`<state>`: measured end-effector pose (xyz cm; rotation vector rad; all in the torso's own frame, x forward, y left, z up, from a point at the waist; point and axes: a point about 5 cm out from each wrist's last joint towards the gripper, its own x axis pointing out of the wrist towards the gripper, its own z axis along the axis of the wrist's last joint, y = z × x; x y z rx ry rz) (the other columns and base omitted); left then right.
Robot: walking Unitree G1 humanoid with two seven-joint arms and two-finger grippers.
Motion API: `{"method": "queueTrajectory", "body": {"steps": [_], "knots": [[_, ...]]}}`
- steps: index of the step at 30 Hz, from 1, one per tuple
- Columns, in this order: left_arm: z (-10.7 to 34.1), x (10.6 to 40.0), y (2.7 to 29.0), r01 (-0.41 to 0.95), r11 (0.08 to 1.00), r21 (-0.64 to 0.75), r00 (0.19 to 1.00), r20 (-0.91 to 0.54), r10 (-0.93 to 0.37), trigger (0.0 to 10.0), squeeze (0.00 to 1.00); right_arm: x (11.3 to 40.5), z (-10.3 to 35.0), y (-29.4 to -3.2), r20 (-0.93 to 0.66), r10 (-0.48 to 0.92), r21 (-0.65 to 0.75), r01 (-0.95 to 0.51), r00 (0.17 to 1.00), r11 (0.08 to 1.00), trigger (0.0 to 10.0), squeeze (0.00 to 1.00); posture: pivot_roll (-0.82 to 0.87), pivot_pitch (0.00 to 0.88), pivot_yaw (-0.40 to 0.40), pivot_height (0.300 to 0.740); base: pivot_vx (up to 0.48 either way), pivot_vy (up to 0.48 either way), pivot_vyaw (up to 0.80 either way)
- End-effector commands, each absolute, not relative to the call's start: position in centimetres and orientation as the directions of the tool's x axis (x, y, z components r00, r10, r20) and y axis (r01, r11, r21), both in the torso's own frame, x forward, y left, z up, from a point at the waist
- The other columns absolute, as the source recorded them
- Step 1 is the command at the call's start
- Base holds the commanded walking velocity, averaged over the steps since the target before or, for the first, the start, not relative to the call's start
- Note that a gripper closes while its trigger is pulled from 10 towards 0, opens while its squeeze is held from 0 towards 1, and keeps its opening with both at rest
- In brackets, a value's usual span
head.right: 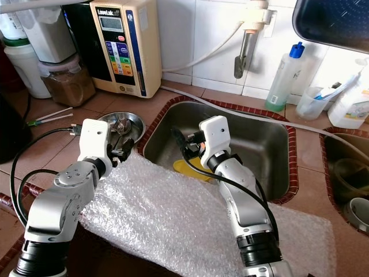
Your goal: Kitchen organization
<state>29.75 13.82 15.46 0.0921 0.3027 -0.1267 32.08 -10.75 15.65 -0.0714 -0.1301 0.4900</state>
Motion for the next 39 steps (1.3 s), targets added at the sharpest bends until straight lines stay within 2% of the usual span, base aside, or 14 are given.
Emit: {"method": "queueTrajectory", "body": {"steps": [1,8,9,10,11,12,13,14,17,19,20,21,23,39], "knots": [[15.5,29.2,14.1,0.143,0.986,0.084,0.943,-0.314,-0.11,10.0,0.0,32.3,16.3,-10.6,0.127,0.48,-0.114,-0.468,0.868,0.876,10.0,0.0,0.1,0.0,0.03,0.74,0.0,0.0,0.0],[13.6,28.6,14.2,0.142,0.987,0.075,0.919,-0.381,-0.103,10.0,0.0,32.3,16.2,-10.5,0.123,0.484,-0.116,-0.472,0.866,0.874,10.0,0.0,0.1,0.0,0.026,0.74,0.0,0.0,0.0],[13.3,28.6,14.2,0.148,0.986,0.075,0.914,-0.391,-0.108,9.5,0.0,32.3,16.2,-10.6,0.121,0.483,-0.117,-0.471,0.867,0.874,10.0,0.0,0.1,0.0,0.027,0.74,0.0,0.0,0.0],[13.3,28.6,14.2,0.148,0.986,0.075,0.914,-0.391,-0.108,9.5,0.0,32.3,16.2,-10.6,0.121,0.483,-0.117,-0.471,0.867,0.874,10.0,0.0,0.1,0.0,0.027,0.74,0.0,0.0,0.0],[13.1,28.7,14.2,0.151,0.986,0.078,0.912,-0.396,-0.108,8.6,0.0,32.4,16.2,-10.6,0.12,0.483,-0.118,-0.47,0.867,0.875,10.0,0.0,0.1,0.0,0.027,0.74,0.0,0.0,0.0],[12.9,28.7,14.2,0.151,0.986,0.077,0.91,-0.401,-0.108,5.4,0.0,32.4,16.2,-10.6,0.121,0.482,-0.118,-0.469,0.868,0.875,10.0,0.0,0.1,0.0,0.031,0.74,0.0,0.0,0.0],[12.8,28.8,14.2,0.151,0.986,0.076,0.908,-0.404,-0.108,5.4,0.0,32.4,16.2,-10.6,0.121,0.481,-0.119,-0.468,0.868,0.876,10.0,0.0,0.1,0.0,0.031,0.74,0.0,0.0,0.0],[12.7,29.0,14.2,0.151,0.986,0.076,0.908,-0.405,-0.108,4.5,0.0,32.4,16.2,-10.7,0.121,0.478,-0.119,-0.465,0.87,0.877,10.0,0.0,0.1,0.0,0.029,0.74,0.0,0.0,0.0],[12.6,29.1,14.2,0.154,0.985,0.08,0.907,-0.407,-0.109,4.6,0.0,32.4,16.1,-10.8,0.12,0.475,-0.117,-0.463,0.872,0.879,10.0,0.0,0.1,0.0,0.027,0.74,0.0,0.0,0.0],[12.3,29.3,14.2,0.155,0.985,0.081,0.905,-0.411,-0.109,3.3,0.0,32.3,16.0,-10.7,0.118,0.474,-0.115,-0.462,0.872,0.879,10.0,0.0,0.1,0.0,0.027,0.74,0.0,0.0,0.0],[12.2,29.3,14.2,0.155,0.985,0.079,0.905,-0.412,-0.109,3.3,0.0,32.3,16.0,-10.7,0.118,0.474,-0.115,-0.462,0.872,0.879,10.0,0.0,0.1,0.0,0.027,0.74,0.0,0.0,0.0],[12.1,29.4,14.1,0.154,0.985,0.076,0.905,-0.411,-0.109,1.8,0.0,32.3,16.0,-10.7,0.117,0.475,-0.115,-0.463,0.872,0.879,10.0,0.0,0.09,0.0,0.027,0.74,0.0,0.0,0.0],[12.0,29.5,14.0,0.152,0.986,0.071,0.906,-0.408,-0.11,0.0,0.0,32.3,16.0,-10.7,0.117,0.475,-0.115,-0.463,0.872,0.879,10.0,0.0,0.09,0.0,0.027,0.74,0.0,0.0,0.0],[11.6,30.0,14.1,0.111,0.99,0.086,0.923,-0.377,-0.071,0.0,0.0,32.0,16.1,-10.8,0.117,0.492,-0.108,-0.481,0.863,0.87,10.0,0.0,0.08,0.0,0.026,0.74,0.0,0.0,0.0]]}}
